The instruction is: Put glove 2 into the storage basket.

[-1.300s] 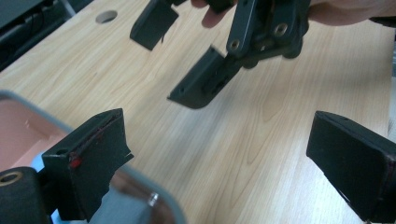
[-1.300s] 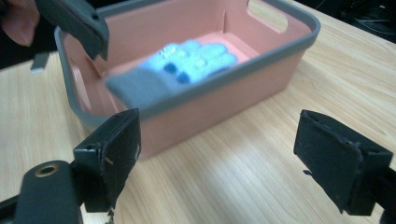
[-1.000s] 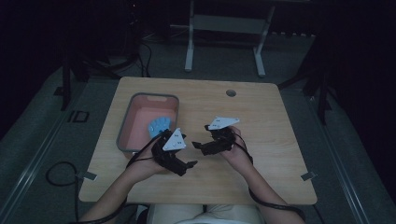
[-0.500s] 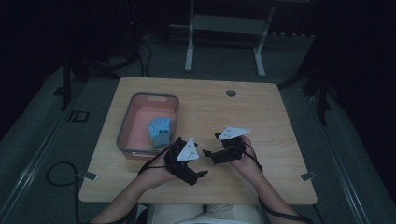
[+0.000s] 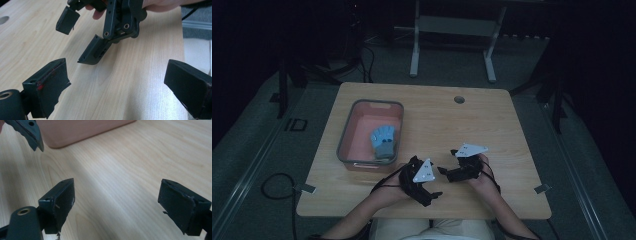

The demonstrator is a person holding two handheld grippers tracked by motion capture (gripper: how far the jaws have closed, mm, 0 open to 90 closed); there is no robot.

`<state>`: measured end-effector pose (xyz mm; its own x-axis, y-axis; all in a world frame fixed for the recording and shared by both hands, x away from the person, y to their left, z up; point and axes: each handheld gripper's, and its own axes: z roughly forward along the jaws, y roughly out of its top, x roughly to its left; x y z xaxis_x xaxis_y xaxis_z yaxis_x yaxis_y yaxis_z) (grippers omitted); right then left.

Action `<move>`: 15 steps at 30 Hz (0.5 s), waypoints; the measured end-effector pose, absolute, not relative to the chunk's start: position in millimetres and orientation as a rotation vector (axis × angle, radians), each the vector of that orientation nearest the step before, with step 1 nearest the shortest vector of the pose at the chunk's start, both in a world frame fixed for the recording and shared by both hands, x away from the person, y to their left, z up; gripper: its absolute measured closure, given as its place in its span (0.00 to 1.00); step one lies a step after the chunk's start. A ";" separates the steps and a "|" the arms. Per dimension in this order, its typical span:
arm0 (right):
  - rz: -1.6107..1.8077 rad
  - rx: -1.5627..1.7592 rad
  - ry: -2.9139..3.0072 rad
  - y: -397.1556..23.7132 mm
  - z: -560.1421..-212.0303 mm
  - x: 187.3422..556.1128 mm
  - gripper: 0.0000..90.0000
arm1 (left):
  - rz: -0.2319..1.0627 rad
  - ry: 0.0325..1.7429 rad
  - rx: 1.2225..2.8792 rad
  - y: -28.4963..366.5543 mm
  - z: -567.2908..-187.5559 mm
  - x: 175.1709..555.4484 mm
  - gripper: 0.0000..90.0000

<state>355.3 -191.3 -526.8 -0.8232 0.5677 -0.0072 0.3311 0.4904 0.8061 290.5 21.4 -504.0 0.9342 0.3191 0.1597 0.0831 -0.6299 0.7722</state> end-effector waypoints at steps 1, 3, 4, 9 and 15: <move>1.242 0.765 2.467 -193.2 -530.1 354.0 0.16 | 0.357 0.269 2.253 18.6 -508.1 290.3 0.06; 1.241 0.771 2.470 -195.5 -533.3 352.7 0.16 | 0.359 0.263 2.259 15.8 -512.0 290.1 0.06; 1.241 0.771 2.470 -195.5 -533.3 352.7 0.16 | 0.359 0.263 2.259 15.8 -512.0 290.1 0.06; 1.241 0.781 2.465 -201.9 -540.3 347.5 0.16 | 0.347 0.255 2.271 12.3 -518.6 290.9 0.06; 1.237 0.773 2.479 -206.6 -545.4 343.4 0.16 | 0.334 0.265 2.257 9.5 -526.7 290.7 0.06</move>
<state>343.4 -206.6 -545.4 -0.8231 0.5679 0.0011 0.3426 0.4949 0.7986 290.7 9.5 -526.7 0.9428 0.2971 0.1515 0.0797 -0.6418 0.7627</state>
